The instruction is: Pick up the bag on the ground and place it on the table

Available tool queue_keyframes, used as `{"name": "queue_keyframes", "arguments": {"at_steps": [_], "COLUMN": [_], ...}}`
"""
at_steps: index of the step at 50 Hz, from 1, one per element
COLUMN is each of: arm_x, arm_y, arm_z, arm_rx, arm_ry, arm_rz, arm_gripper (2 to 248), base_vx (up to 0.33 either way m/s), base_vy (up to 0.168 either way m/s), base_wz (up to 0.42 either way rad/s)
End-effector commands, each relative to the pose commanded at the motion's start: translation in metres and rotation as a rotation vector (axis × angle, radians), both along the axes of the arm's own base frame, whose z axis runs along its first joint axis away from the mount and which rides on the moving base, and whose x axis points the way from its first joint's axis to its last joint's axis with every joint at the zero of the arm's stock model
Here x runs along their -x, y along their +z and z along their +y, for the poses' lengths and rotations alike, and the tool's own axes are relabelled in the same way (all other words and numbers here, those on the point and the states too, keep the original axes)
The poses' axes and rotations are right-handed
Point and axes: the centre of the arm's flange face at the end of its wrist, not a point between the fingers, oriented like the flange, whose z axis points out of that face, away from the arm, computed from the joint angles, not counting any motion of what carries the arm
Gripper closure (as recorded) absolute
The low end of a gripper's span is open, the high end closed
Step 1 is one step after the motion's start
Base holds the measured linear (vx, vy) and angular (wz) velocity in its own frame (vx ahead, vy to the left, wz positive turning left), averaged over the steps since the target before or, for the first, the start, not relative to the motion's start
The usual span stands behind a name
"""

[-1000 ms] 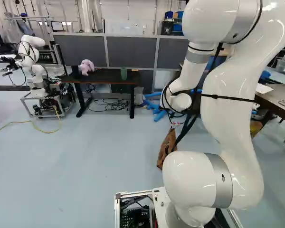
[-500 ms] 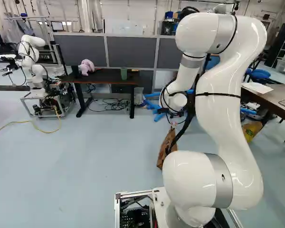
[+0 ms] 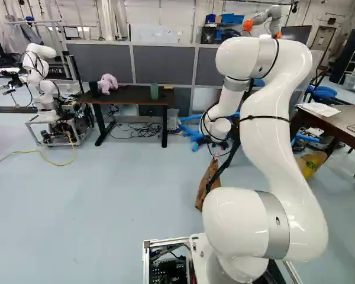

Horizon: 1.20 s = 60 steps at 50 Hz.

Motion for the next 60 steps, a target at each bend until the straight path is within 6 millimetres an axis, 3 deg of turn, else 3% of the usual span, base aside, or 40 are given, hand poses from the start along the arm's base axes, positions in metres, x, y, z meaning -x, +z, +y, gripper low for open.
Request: {"name": "queue_keyframes", "arguments": {"at_steps": [60], "arm_x": [-0.028], "arm_y": [-0.099], "arm_z": [-0.030], "arm_rx": [-0.105], "arm_ry": [-0.040], "arm_rz": [0.277], "arm_gripper": [3], "base_vx": [0.000], "base_vy": [0.000], "base_wz": [0.000]}}
